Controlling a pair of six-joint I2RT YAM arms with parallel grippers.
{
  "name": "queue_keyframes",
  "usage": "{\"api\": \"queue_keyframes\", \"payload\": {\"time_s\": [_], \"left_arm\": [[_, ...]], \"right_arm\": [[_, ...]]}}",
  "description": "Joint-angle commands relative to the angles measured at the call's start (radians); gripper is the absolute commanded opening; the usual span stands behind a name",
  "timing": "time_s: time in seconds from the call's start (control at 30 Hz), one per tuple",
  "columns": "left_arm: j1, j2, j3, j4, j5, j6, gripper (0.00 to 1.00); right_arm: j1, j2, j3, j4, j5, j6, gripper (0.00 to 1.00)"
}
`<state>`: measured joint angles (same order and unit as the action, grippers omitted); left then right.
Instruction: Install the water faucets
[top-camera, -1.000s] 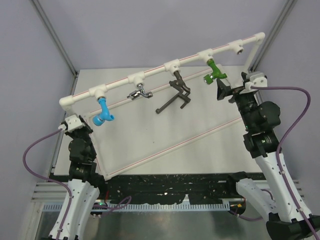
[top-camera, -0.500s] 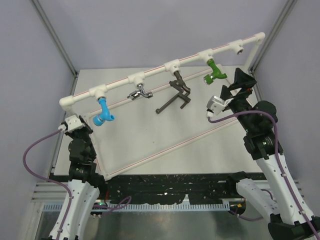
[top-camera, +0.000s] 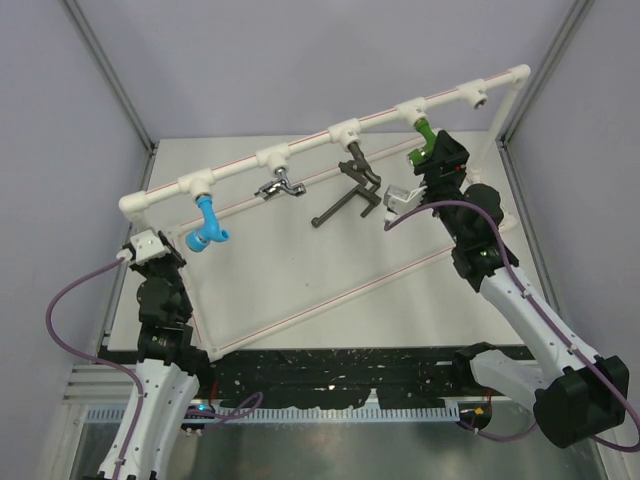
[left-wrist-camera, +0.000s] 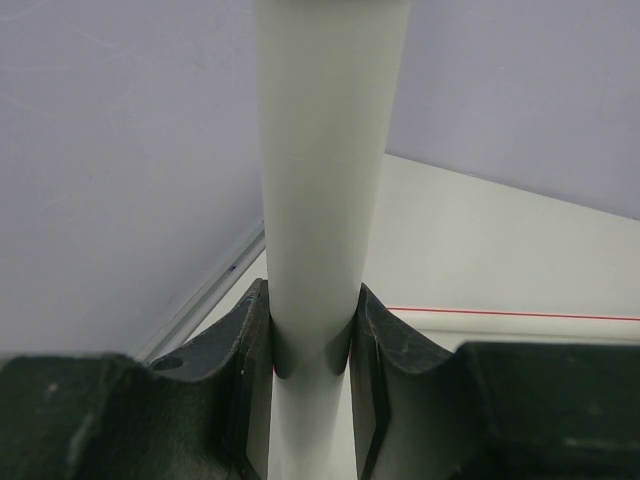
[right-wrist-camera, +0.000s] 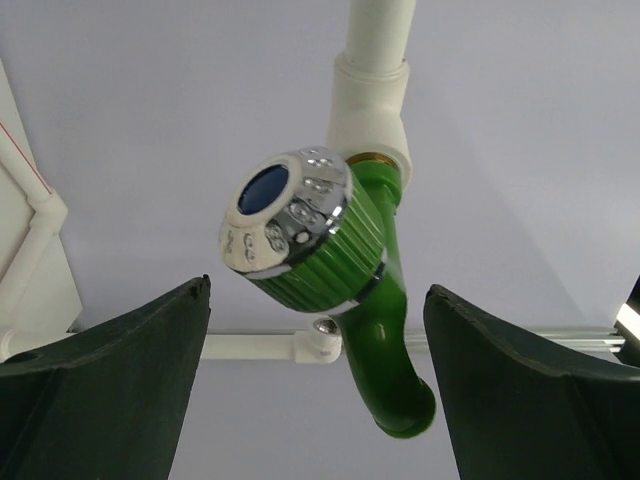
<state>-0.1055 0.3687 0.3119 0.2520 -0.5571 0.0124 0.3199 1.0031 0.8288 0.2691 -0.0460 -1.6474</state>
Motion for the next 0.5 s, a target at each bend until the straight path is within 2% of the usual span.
{"api": "queue_keyframes", "payload": {"time_s": [0.0, 0.2, 0.23, 0.27, 0.3, 0.4, 0.47], "left_arm": [[-0.023, -0.020, 0.061, 0.144, 0.106, -0.020, 0.00], [-0.022, -0.017, 0.061, 0.141, 0.111, -0.022, 0.00], [-0.022, -0.017, 0.062, 0.138, 0.112, -0.020, 0.00], [-0.022, -0.019, 0.064, 0.136, 0.109, -0.017, 0.00], [-0.022, -0.019, 0.064, 0.135, 0.108, -0.017, 0.00], [-0.022, -0.019, 0.064, 0.130, 0.108, -0.017, 0.00], [-0.023, -0.016, 0.065, 0.130, 0.111, -0.017, 0.00]], "right_arm": [[0.010, 0.040, 0.049, 0.128, 0.026, -0.031, 0.89], [0.013, 0.048, 0.032, 0.156, -0.003, 0.041, 0.71], [0.013, 0.045, 0.027, 0.163, -0.011, 0.070, 0.59], [0.013, 0.043, 0.023, 0.170, -0.018, 0.096, 0.53], [0.013, 0.039, 0.015, 0.185, -0.025, 0.150, 0.40], [0.013, 0.031, 0.010, 0.194, -0.051, 0.291, 0.23], [0.013, 0.019, 0.013, 0.200, -0.075, 0.520, 0.17]]}}
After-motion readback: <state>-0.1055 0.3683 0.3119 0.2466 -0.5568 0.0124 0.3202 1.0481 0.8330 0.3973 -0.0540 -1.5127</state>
